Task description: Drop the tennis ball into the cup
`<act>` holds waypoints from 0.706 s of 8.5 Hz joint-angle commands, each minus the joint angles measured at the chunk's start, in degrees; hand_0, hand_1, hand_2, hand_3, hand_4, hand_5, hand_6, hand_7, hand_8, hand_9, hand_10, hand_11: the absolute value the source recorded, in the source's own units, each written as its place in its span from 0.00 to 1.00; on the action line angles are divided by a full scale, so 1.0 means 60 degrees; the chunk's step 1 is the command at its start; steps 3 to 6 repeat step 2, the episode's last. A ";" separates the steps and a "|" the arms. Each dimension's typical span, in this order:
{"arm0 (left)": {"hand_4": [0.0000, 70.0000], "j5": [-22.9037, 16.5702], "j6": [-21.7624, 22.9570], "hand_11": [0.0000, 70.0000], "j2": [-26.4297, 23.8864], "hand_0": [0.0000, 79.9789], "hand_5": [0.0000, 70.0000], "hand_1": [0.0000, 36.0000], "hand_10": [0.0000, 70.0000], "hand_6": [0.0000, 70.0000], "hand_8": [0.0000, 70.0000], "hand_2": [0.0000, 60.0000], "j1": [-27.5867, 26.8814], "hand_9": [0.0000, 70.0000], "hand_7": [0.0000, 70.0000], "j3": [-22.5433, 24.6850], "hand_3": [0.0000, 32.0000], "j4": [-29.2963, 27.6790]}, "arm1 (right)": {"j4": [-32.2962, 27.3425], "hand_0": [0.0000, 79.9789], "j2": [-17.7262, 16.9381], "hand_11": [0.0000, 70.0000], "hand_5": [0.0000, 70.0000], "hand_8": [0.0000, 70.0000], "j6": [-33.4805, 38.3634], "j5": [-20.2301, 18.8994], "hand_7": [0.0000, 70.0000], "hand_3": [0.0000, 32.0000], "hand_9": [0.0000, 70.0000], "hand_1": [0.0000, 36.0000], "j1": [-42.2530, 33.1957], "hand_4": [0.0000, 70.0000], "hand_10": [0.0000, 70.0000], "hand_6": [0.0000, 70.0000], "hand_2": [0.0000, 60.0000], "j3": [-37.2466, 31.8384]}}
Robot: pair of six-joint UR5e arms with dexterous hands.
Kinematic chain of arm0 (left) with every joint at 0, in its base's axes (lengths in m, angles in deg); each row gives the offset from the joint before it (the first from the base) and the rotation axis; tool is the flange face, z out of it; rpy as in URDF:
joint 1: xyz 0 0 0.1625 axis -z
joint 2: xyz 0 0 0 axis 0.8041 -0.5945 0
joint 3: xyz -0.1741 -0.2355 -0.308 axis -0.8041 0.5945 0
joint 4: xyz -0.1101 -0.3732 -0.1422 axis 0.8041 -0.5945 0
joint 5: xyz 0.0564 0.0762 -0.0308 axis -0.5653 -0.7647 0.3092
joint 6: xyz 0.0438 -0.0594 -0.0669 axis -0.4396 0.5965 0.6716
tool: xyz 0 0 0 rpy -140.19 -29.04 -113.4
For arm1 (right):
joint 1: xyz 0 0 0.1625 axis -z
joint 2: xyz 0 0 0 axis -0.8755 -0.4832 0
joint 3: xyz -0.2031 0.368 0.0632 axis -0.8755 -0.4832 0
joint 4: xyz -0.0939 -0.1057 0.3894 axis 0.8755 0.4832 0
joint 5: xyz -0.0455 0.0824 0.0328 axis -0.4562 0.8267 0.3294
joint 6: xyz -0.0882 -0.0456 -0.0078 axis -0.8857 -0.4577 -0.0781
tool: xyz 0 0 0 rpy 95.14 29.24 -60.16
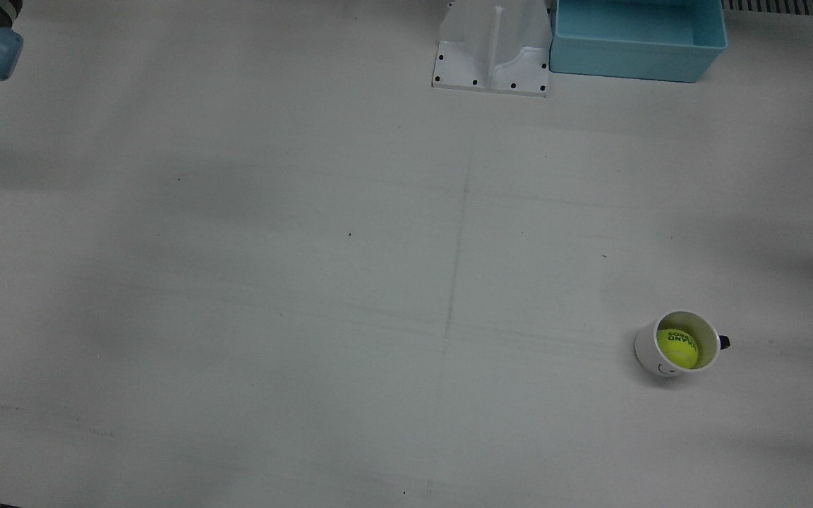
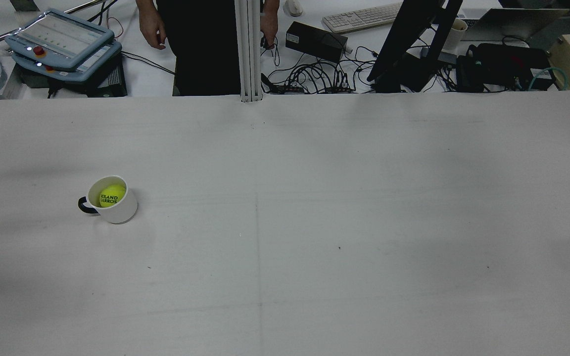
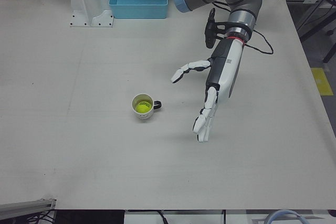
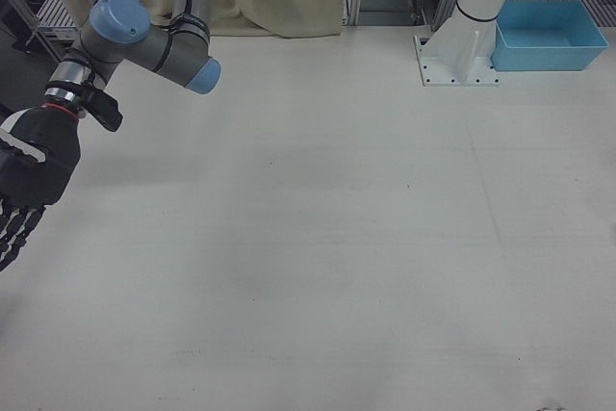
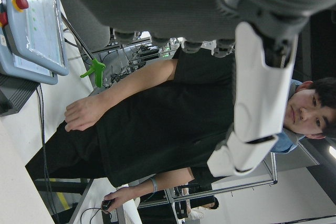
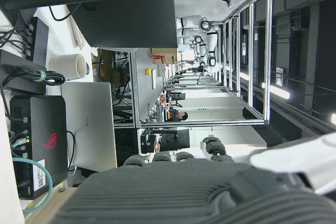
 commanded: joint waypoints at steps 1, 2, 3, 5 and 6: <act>0.00 -0.0024 -0.0002 0.04 0.0287 0.75 0.14 1.00 0.00 0.03 0.00 0.82 0.0217 0.00 0.00 0.0118 0.00 -0.0073 | 0.0000 0.00 0.0000 0.00 0.00 0.00 0.0000 0.0000 0.00 0.00 0.00 0.00 0.0009 0.00 0.00 0.00 0.00 0.0000; 0.00 -0.0024 -0.0002 0.04 0.0301 0.76 0.14 1.00 0.00 0.03 0.00 0.83 0.0246 0.00 0.00 0.0220 0.00 -0.0073 | 0.0000 0.00 0.0000 0.00 0.00 0.00 0.0000 0.0000 0.00 0.00 0.00 0.00 -0.0006 0.00 0.00 0.00 0.00 0.0000; 0.00 -0.0024 -0.0002 0.04 0.0301 0.76 0.14 1.00 0.00 0.03 0.00 0.83 0.0246 0.00 0.00 0.0220 0.00 -0.0073 | 0.0000 0.00 0.0000 0.00 0.00 0.00 0.0000 0.0000 0.00 0.00 0.00 0.00 -0.0006 0.00 0.00 0.00 0.00 0.0000; 0.00 -0.0024 -0.0002 0.04 0.0301 0.76 0.14 1.00 0.00 0.03 0.00 0.83 0.0246 0.00 0.00 0.0220 0.00 -0.0073 | 0.0000 0.00 0.0000 0.00 0.00 0.00 0.0000 0.0000 0.00 0.00 0.00 0.00 -0.0006 0.00 0.00 0.00 0.00 0.0000; 0.00 -0.0024 -0.0002 0.04 0.0301 0.76 0.14 1.00 0.00 0.03 0.00 0.83 0.0246 0.00 0.00 0.0220 0.00 -0.0073 | 0.0000 0.00 0.0000 0.00 0.00 0.00 0.0000 0.0000 0.00 0.00 0.00 0.00 -0.0006 0.00 0.00 0.00 0.00 0.0000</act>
